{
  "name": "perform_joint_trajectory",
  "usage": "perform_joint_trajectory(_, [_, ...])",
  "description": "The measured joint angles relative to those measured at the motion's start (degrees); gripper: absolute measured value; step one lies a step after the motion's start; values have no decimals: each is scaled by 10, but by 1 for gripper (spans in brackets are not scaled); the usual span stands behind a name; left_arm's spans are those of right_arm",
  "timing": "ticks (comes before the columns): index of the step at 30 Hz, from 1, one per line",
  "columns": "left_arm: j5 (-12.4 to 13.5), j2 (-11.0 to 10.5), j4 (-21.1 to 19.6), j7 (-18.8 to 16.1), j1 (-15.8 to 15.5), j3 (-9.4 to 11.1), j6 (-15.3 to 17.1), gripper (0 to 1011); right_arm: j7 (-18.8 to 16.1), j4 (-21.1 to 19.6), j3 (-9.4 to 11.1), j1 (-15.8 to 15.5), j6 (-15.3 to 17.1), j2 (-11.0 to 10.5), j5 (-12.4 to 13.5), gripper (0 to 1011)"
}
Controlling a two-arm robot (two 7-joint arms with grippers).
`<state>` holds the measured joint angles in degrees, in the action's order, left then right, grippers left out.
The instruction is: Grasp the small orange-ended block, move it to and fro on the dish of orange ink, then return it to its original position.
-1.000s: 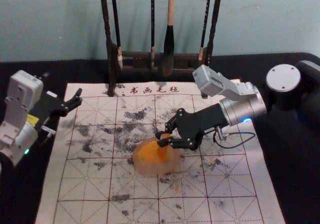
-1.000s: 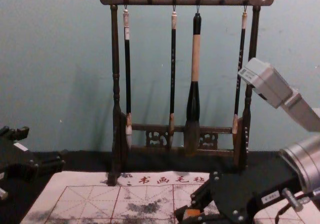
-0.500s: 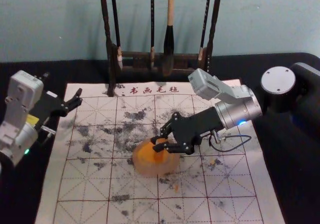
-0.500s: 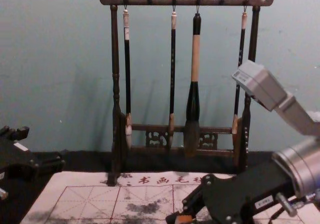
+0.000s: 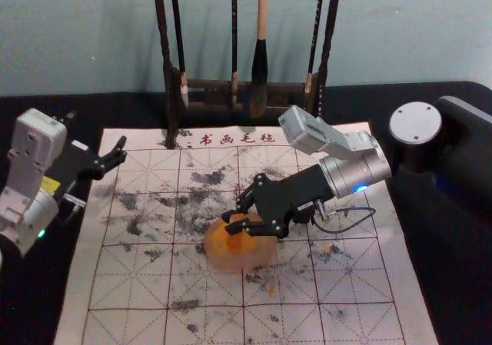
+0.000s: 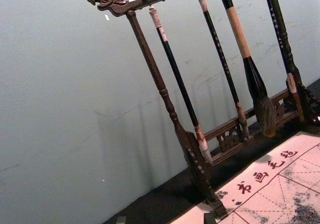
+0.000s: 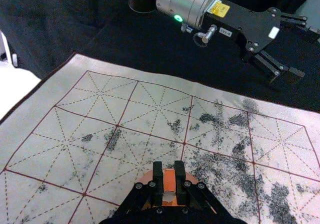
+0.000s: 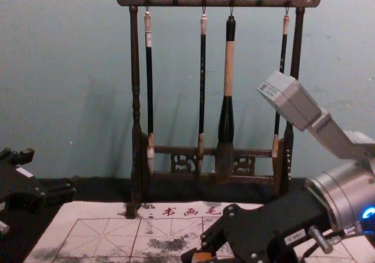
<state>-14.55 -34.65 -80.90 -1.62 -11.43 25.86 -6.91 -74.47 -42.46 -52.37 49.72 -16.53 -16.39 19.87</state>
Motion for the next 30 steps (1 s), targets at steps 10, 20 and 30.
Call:
perform_joint_trajectory(10, [0,0,0,0,0,0,0,1001,-4,34,1,12,-15,21,-2,134])
perform_joint_trajectory(20, [0,0,0,0,0,0,0,1001,-4,62,8,23,-27,36,-11,134])
perform_joint_trajectory(30, [0,0,0,0,0,0,0,1002,1,64,14,26,-28,34,-20,134])
